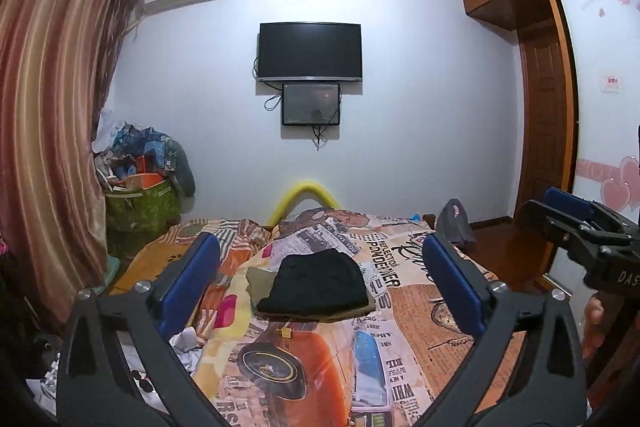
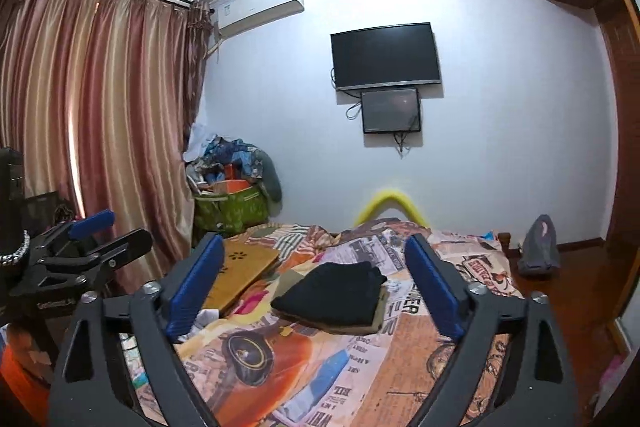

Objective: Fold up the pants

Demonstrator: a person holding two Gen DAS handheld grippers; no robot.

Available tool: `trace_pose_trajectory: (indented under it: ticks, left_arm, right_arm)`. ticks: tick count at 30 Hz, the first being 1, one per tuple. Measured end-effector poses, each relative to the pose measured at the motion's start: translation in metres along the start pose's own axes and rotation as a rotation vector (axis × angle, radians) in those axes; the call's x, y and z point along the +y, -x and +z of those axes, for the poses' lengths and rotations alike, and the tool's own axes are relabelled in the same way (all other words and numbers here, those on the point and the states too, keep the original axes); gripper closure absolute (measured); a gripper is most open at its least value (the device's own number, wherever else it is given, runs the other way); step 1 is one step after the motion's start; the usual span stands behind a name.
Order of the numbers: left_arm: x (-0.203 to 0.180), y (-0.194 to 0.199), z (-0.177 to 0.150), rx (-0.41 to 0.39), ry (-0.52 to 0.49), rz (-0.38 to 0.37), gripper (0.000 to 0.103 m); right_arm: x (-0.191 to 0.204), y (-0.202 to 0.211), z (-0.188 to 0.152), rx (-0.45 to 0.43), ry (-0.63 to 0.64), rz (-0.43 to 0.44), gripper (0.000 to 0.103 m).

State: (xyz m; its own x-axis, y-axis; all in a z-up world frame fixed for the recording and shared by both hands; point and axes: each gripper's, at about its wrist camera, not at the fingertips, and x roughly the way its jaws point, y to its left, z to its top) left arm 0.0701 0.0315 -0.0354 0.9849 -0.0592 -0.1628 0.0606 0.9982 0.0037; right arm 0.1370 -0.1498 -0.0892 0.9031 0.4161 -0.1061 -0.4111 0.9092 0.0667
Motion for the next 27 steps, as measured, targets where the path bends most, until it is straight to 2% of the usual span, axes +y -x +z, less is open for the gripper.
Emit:
trace_pose_trajectory:
  ticks: [3, 27]
  left_arm:
    - [-0.002, 0.002, -0.003, 0.003, 0.006, -0.006, 0.000]
    - [0.001, 0.001, -0.014, 0.015, 0.028, -0.029, 0.000]
  right_arm:
    - [0.005, 0.004, -0.002, -0.006, 0.016, -0.019, 0.001]
    - [0.015, 0.015, -0.010, 0.012, 0.036, -0.039, 0.000]
